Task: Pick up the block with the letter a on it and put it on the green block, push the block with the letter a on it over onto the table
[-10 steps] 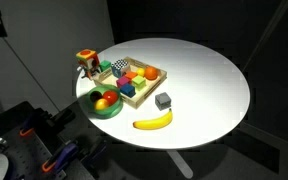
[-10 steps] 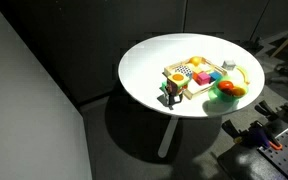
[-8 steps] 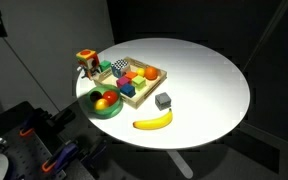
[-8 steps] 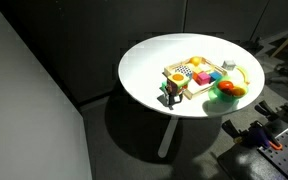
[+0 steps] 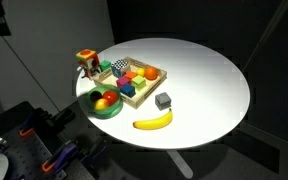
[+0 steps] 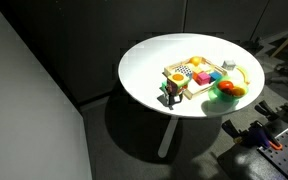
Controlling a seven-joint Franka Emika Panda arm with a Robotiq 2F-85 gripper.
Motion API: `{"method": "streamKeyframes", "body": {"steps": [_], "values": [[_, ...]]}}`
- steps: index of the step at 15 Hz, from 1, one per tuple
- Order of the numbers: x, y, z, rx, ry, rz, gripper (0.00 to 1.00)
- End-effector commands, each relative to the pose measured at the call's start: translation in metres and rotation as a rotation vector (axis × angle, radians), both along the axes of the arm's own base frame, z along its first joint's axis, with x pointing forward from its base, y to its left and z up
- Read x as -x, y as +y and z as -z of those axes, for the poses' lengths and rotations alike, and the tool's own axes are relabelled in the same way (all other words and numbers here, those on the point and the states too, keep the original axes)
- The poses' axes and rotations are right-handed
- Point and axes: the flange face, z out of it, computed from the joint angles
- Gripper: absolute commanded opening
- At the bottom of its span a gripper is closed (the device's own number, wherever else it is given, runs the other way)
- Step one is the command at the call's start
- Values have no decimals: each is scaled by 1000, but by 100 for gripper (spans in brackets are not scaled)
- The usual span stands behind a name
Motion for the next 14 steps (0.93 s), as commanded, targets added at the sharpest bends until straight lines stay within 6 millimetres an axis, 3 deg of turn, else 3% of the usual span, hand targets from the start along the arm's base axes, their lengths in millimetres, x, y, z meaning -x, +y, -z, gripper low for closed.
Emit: {"method": "streamKeyframes", "body": {"steps": [1,7,14], "values": [[-16,6,-8,9,-55,13,100],[-53,14,-10,51,-198,22,100],[-98,2,3,91,-336,78,100]]}}
